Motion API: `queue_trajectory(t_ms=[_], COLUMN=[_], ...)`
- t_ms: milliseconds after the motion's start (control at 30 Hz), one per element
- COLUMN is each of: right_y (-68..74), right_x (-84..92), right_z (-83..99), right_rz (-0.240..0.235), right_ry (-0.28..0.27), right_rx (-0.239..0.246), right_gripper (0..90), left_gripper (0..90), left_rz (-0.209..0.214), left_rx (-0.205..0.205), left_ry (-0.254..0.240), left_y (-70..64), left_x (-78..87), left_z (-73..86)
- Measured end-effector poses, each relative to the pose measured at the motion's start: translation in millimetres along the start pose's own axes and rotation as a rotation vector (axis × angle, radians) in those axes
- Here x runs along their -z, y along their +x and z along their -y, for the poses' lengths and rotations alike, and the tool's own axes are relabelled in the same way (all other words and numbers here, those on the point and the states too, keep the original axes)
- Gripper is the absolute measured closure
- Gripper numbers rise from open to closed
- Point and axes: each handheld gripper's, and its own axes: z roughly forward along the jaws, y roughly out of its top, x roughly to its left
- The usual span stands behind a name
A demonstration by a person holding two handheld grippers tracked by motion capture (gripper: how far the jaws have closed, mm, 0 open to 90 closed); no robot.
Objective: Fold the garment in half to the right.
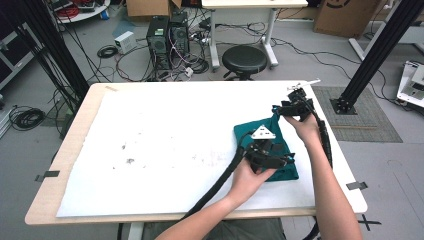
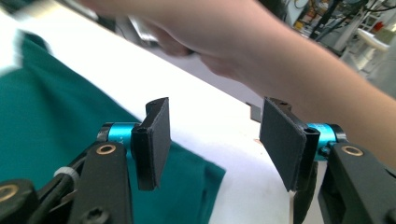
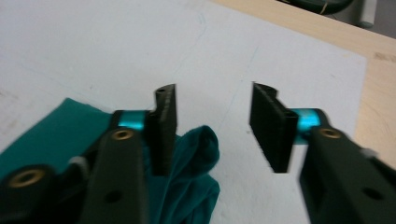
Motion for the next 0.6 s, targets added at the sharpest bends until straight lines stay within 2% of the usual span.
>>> queue_trajectory(t_ms=[67, 100, 167, 200, 267, 300, 333, 467, 533, 600], right_y=[-0.8, -1.4, -1.4, -1.0, 1.7, 3.8, 4.8, -0.4, -2.8, -5.2], right_x=[5.4, 5.4, 0.2, -2.2, -6.6, -6.9, -6.3, 2.8, 7.2, 7.9], right_z=[9.7, 15.8, 29.6, 33.5, 44.0, 47.7, 50.9, 59.2, 64.3, 69.2], right_rz=[-0.038, -0.07, -0.127, -0.146, -0.166, -0.158, -0.137, -0.07, -0.06, -0.043], right_ry=[-0.031, -0.038, -0.016, -0.005, -0.011, -0.008, -0.01, 0.0, -0.01, 0.003], right_rx=[-0.027, -0.046, -0.075, -0.078, -0.062, -0.04, -0.025, -0.032, -0.05, -0.057], right_gripper=[50.2, 51.6, 53.2, 56.6, 74.9, 83.7, 88.5, 89.0, 89.0, 88.3], left_gripper=[43.2, 43.2, 43.2, 43.2, 43.2, 43.2, 43.2, 43.2, 43.2, 43.1], left_rz=[-0.031, -0.053, -0.096, -0.138, -0.196, -0.225, -0.255, -0.346, -0.388, -0.406], left_rx=[-0.036, -0.054, -0.082, -0.097, -0.116, -0.118, -0.115, -0.067, -0.052, -0.033], left_ry=[-0.021, -0.028, -0.037, -0.043, -0.05, -0.06, -0.07, -0.093, -0.096, -0.096], left_y=[3.0, 6.7, 13.3, 18.7, 27.3, 32.4, 38.1, 63.3, 76.3, 84.9], left_x=[23.1, 40.7, 65.4, 82.8, 107.8, 121.5, 134.6, 177.4, 192.3, 199.1], left_z=[-1.1, -0.2, 2.6, 5.4, 9.6, 12.9, 16.3, 32.6, 42.8, 49.7])
